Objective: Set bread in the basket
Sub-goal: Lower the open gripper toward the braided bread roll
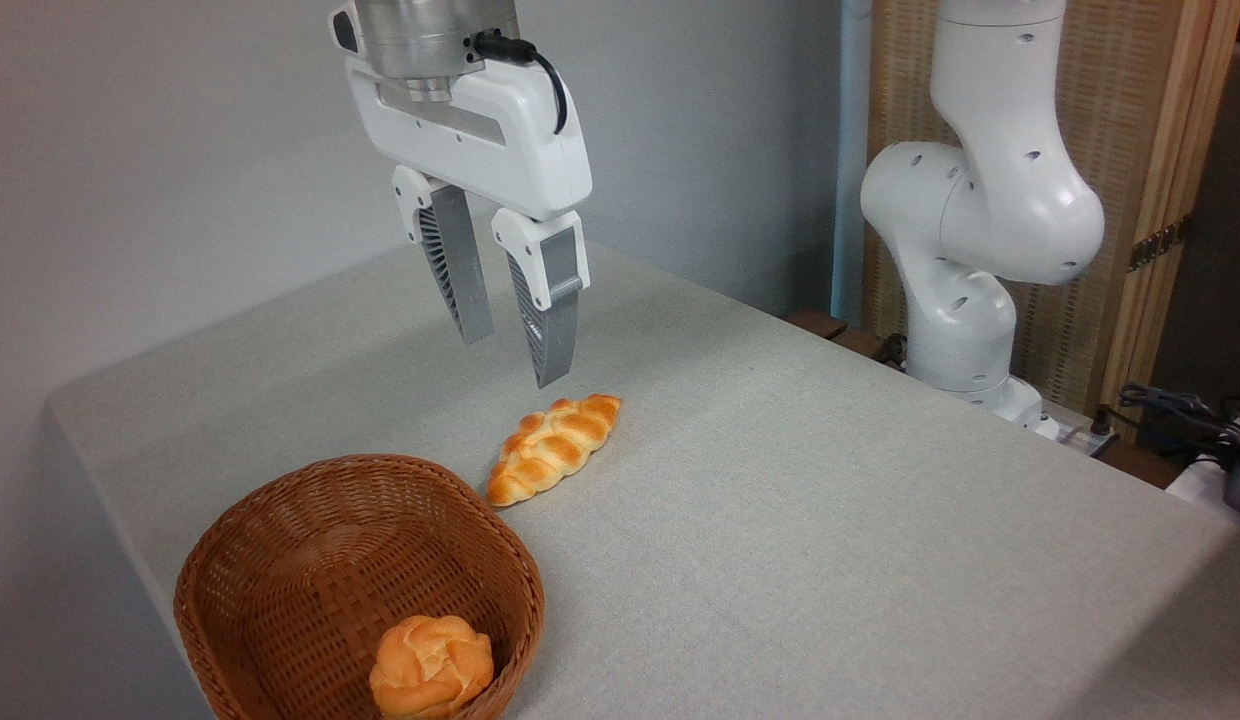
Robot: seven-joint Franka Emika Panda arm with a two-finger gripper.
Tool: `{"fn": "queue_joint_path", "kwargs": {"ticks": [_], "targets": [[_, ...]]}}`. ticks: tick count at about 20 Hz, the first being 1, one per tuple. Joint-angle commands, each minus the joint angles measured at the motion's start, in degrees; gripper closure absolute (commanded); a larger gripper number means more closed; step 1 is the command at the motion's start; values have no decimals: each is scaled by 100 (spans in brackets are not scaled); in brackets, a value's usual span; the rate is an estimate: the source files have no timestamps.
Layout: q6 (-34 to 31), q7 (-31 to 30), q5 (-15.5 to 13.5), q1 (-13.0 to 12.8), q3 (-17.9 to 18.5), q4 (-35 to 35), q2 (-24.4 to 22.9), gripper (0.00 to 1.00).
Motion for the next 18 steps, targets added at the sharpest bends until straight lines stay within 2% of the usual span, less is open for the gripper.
{"fn": "queue_joint_path", "kwargs": {"ticks": [1,10,14,16,18], "targets": [[-120,14,19,-19,47,10,-54,0],[-120,-12,10,-28,47,-42,-72,0],[-76,-82,-173,-89,4,-270,-151,0],[-6,-257,-341,-290,-14,-437,-151,0],[178,-608,-350,-580,-23,-770,-151,0]]}}
